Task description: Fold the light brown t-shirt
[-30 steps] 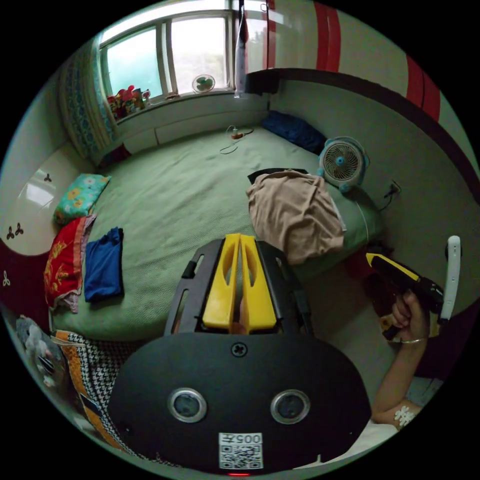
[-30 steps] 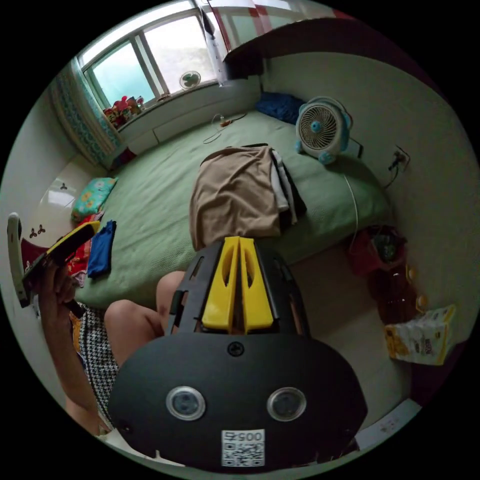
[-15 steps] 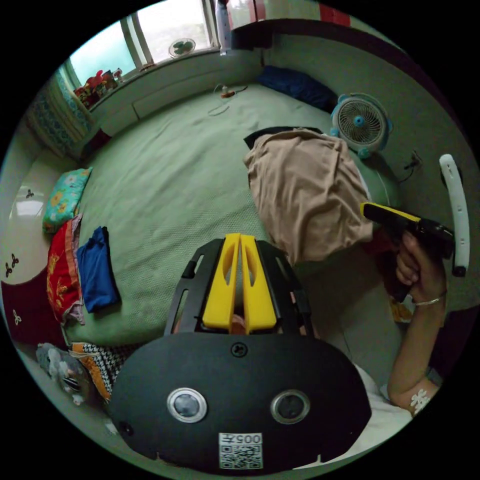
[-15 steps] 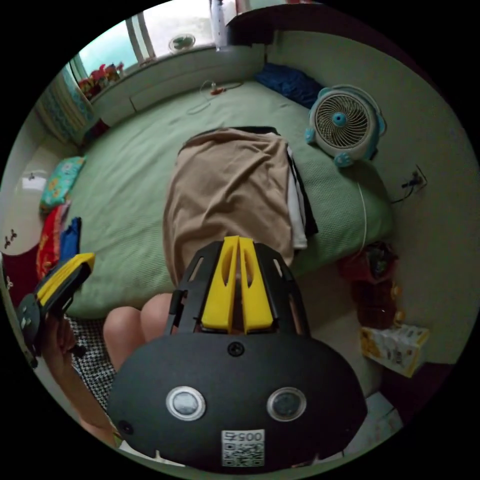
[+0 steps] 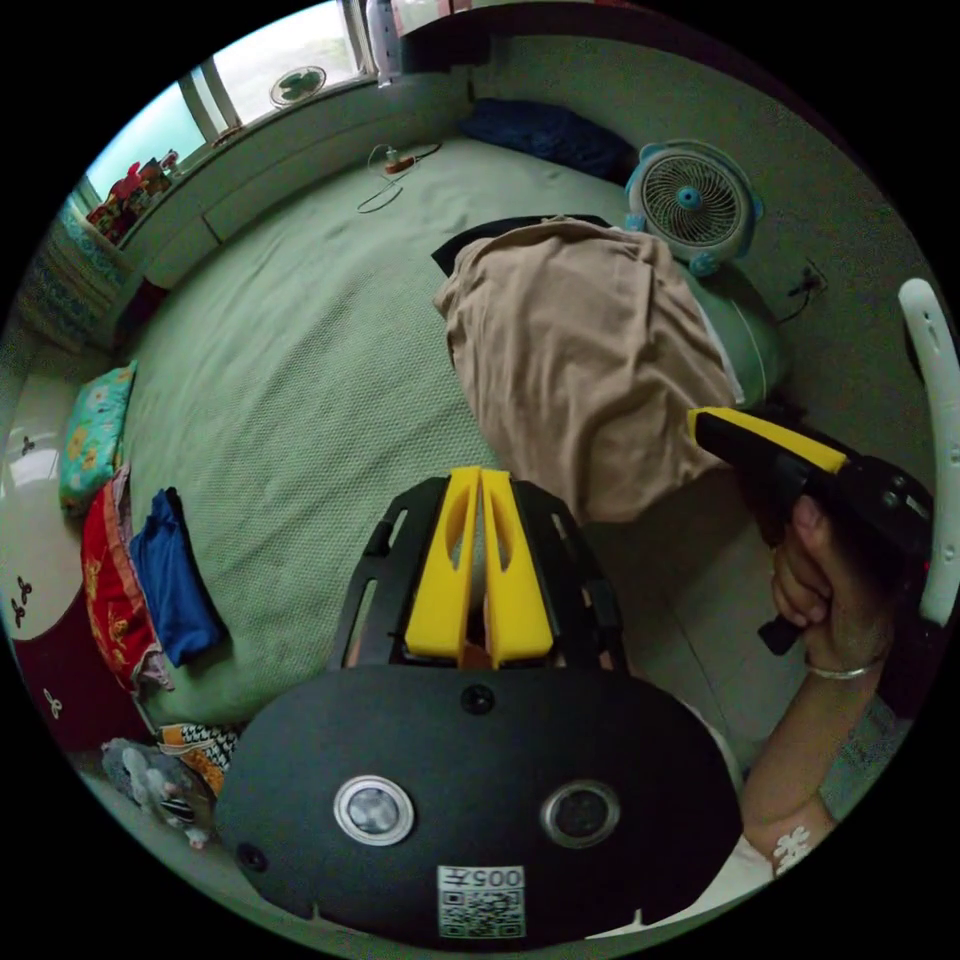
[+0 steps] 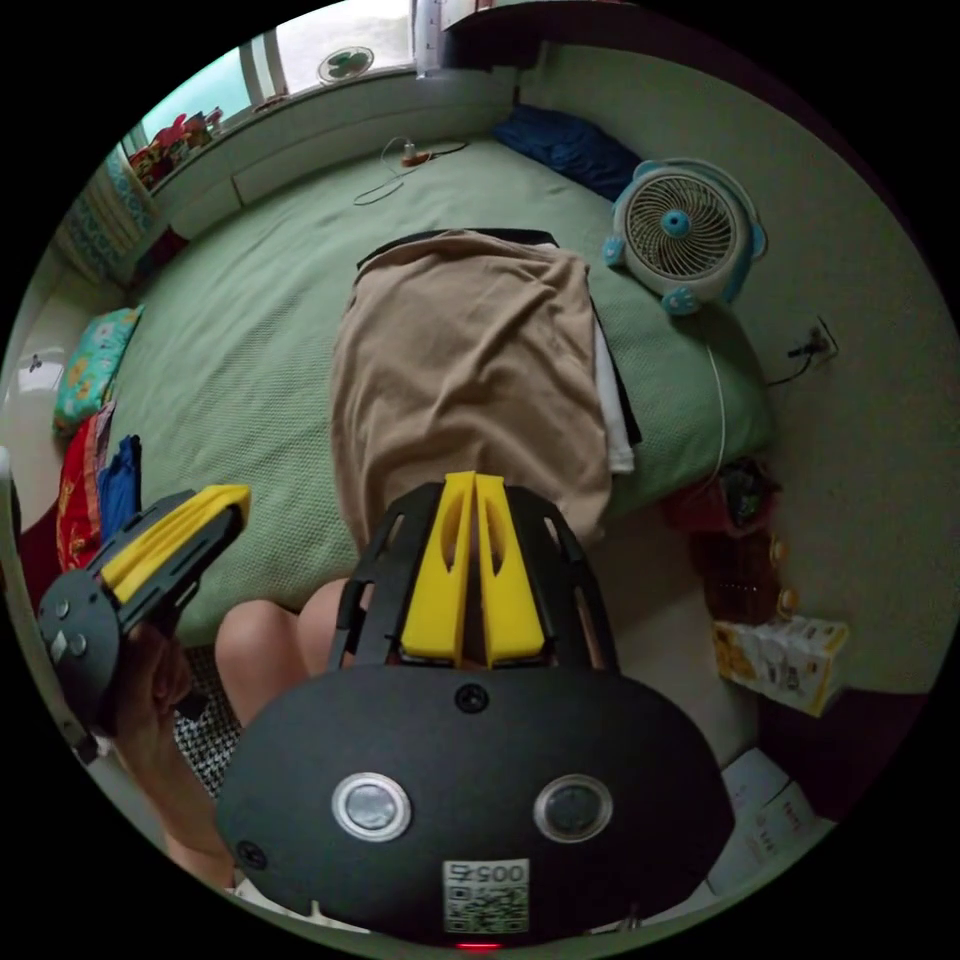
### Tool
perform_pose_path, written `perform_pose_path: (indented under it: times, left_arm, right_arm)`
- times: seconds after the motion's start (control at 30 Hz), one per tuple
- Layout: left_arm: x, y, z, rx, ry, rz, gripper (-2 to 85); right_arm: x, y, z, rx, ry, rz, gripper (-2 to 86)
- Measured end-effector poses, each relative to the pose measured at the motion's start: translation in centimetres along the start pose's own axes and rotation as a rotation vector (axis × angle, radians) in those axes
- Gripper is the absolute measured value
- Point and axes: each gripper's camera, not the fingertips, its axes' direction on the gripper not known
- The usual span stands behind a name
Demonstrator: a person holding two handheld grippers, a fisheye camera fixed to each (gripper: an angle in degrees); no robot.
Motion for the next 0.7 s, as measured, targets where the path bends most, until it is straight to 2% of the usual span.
perform_pose_path:
  times: [0.37,0.47,0.53,0.57,0.7]
  left_arm:
    - [-3.7,0.9,2.8,0.077,0.057,0.035,-0.5]
    - [-4.6,0.5,4.5,0.094,0.102,0.071,-0.3]
    - [-5.1,-0.1,5.6,0.107,0.128,0.079,-0.2]
    - [-5.5,-0.6,6.2,0.112,0.135,0.073,-0.2]
    - [-7.4,-3.3,7.6,0.14,0.122,0.026,-0.2]
  right_arm:
    - [-0.6,4.9,-1.2,0.048,-0.045,0.134,-0.9]
    - [-0.6,6.6,-1.5,0.091,-0.251,0.124,-0.3]
    - [-0.8,8.3,-2.2,0.229,-0.382,0.059,1.5]
    - [-0.9,8.6,-2.3,0.253,-0.381,0.046,2.2]
    - [-1.3,8.8,-1.3,0.264,-0.167,0.069,4.9]
